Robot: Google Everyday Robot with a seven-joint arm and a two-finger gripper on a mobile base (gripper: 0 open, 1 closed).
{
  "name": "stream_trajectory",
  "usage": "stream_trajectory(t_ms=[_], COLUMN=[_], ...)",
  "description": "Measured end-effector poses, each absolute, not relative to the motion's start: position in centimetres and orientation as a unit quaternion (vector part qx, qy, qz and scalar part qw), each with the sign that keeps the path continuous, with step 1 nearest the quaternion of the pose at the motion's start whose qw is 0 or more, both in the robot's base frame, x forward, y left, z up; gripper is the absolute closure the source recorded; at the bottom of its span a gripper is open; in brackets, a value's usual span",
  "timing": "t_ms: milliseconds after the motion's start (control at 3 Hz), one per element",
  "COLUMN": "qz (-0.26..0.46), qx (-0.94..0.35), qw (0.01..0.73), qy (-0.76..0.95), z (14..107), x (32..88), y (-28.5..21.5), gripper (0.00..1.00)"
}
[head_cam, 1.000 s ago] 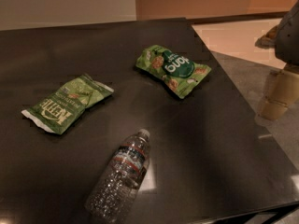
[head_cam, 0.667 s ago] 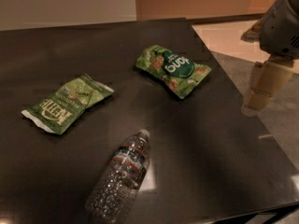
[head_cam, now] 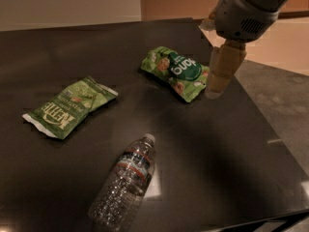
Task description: Move green jalapeno chip bag near green rice chip bag
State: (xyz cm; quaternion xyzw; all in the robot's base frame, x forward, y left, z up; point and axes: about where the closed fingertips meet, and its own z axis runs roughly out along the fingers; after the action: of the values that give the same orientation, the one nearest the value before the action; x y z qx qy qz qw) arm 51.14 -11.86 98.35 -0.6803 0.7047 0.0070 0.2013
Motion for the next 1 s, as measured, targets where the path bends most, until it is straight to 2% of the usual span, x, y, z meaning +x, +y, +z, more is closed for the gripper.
stream_trajectory(t_ms=[1000], qz=[0.032], qx=[-0.765], qw=[0.204], qy=[0.61], z=[96.4], x=[55.7], y=[2.1], gripper=[0.0])
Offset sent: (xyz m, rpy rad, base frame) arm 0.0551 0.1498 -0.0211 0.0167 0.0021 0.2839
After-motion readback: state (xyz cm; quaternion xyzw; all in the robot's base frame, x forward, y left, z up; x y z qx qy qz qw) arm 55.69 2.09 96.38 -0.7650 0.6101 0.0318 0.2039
